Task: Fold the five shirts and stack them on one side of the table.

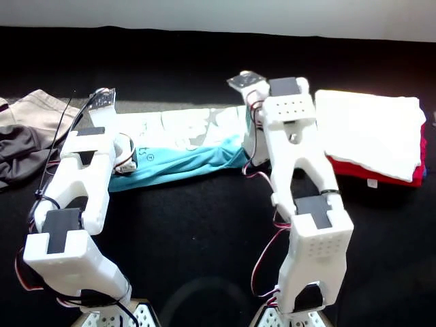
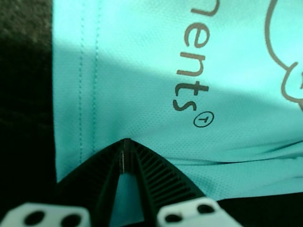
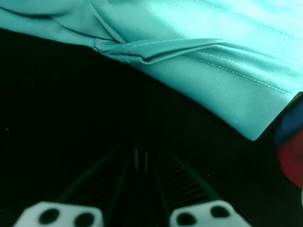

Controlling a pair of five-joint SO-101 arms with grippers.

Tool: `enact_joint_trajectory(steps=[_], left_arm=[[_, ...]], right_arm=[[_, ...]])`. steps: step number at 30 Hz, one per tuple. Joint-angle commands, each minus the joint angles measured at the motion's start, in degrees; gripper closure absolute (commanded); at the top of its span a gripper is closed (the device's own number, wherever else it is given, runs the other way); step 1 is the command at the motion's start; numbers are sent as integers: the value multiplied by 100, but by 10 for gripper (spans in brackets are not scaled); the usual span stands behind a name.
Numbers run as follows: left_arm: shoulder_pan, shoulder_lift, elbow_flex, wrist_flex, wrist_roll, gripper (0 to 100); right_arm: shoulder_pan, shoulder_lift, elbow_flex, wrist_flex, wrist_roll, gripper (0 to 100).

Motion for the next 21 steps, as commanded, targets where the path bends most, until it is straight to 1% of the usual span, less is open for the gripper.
enact_joint_trajectory(steps=[1,6,10,13,16,21], left_arm=[[-119,31,4,-167,-44,991],[-119,31,4,-167,-44,991],[-119,31,4,-167,-44,991],[-119,31,4,-167,-44,991],[-119,31,4,-167,-44,991],[-119,31,4,-167,-44,991]], right_arm=[[-259,-391,277,-734,44,991],[-541,110,233,-1244,35,991],[-567,532,-127,-1868,44,991],[-549,1042,-497,-2053,53,991],[-479,1552,-1147,-2062,44,991],[-435,2193,-2668,-2000,26,991]])
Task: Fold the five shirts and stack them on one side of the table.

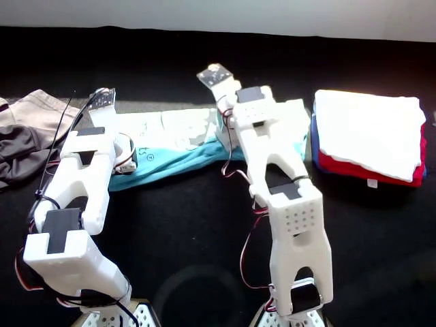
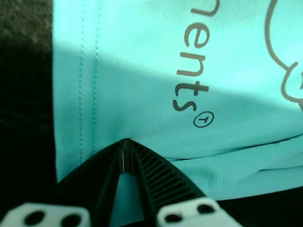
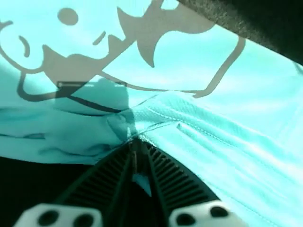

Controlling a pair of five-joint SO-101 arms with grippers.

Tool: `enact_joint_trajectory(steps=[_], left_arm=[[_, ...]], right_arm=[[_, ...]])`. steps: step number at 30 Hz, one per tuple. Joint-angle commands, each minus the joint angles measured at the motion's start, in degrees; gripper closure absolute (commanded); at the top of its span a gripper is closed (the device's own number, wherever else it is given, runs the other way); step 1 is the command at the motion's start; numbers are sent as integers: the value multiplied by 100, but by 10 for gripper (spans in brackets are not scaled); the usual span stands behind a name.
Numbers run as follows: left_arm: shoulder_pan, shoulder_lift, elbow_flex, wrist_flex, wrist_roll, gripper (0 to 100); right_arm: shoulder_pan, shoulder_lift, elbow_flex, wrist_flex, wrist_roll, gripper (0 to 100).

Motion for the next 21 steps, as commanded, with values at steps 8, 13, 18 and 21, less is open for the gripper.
enact_joint_trajectory(steps=[8,13,18,21], left_arm=[[-119,31,4,-158,-44,991],[-127,-84,-110,-26,0,991],[-136,-831,-971,1459,18,983],[-549,-1051,-1604,1987,35,903]], right_arm=[[92,295,-2747,1763,18,991],[374,-31,-4066,2651,18,991],[760,-769,-3407,2659,18,991],[831,-1859,-2088,2659,18,991]])
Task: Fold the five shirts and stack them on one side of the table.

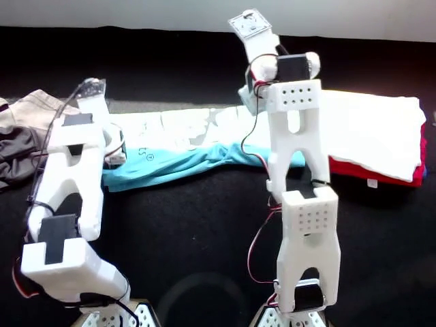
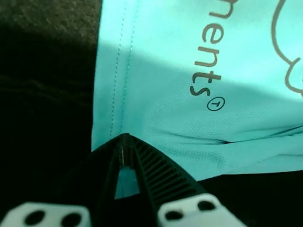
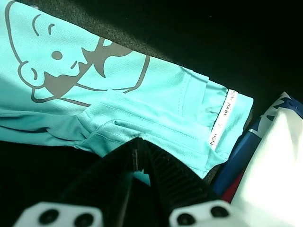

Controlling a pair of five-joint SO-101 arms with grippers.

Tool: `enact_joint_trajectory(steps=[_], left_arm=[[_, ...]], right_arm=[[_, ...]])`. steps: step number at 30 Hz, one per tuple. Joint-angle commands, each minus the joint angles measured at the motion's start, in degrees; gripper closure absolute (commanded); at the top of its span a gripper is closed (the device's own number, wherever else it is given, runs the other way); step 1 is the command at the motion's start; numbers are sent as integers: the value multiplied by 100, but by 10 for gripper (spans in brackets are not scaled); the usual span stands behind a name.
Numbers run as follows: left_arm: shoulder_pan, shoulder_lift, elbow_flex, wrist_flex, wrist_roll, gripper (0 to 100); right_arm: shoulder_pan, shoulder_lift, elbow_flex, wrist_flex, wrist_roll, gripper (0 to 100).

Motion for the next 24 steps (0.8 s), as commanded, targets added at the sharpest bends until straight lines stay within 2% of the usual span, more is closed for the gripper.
enact_joint_trajectory(steps=[1,5,9,11,17,20,24], left_arm=[[-488,-374,-840,527,141,865],[-716,295,-1393,510,387,764],[-716,1552,-2176,571,448,763],[-681,2132,-2633,774,580,763],[-374,3538,-4048,1477,624,763],[-330,4040,-4585,1776,624,763],[-321,4470,-5218,2277,615,763]], right_arm=[[75,-1789,1543,92,18,991],[-233,-4031,4312,75,18,991],[-277,-6079,6862,31,18,991],[-57,-6923,7943,-136,35,991],[892,-8664,10905,-1587,18,991],[1279,-9033,12171,-2343,53,991],[1719,-9253,13666,-3899,53,991]])
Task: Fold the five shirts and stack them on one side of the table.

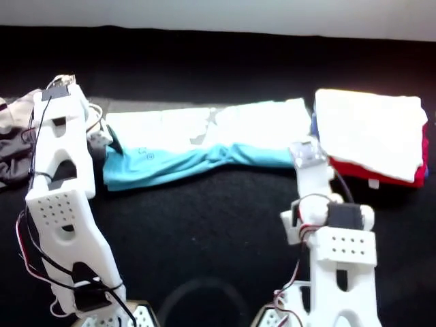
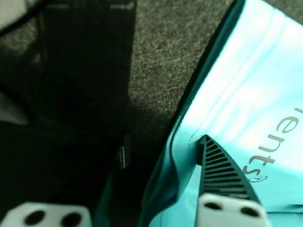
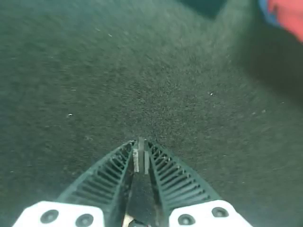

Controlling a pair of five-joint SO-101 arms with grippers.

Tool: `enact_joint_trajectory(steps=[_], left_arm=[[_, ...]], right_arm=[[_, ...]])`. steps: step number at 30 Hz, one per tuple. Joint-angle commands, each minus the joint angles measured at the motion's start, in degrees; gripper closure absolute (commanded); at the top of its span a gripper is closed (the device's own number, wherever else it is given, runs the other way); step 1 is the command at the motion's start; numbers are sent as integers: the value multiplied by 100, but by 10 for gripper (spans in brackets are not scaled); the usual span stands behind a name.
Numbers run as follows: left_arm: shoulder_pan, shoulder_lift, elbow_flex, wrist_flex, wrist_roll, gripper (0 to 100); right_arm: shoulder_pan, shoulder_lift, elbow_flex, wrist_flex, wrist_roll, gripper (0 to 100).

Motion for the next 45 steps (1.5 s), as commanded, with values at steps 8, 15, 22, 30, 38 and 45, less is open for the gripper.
enact_joint_trajectory(steps=[8,15,22,30,38,45], left_arm=[[224,541,-752,554,-18,790],[365,567,-760,563,-404,808],[365,567,-769,545,-431,811],[382,567,-760,536,-448,832],[470,576,-760,536,-800,995],[110,523,-787,580,-791,991]], right_arm=[[418,-277,1780,-3310,-492,991],[-435,-277,2404,-4233,-1354,991],[-1015,-286,3363,-5930,-1354,991],[-1077,-224,3125,-6369,-1354,990],[-1051,848,2782,-6659,-1345,990],[-558,1543,2290,-6642,-1380,990]])
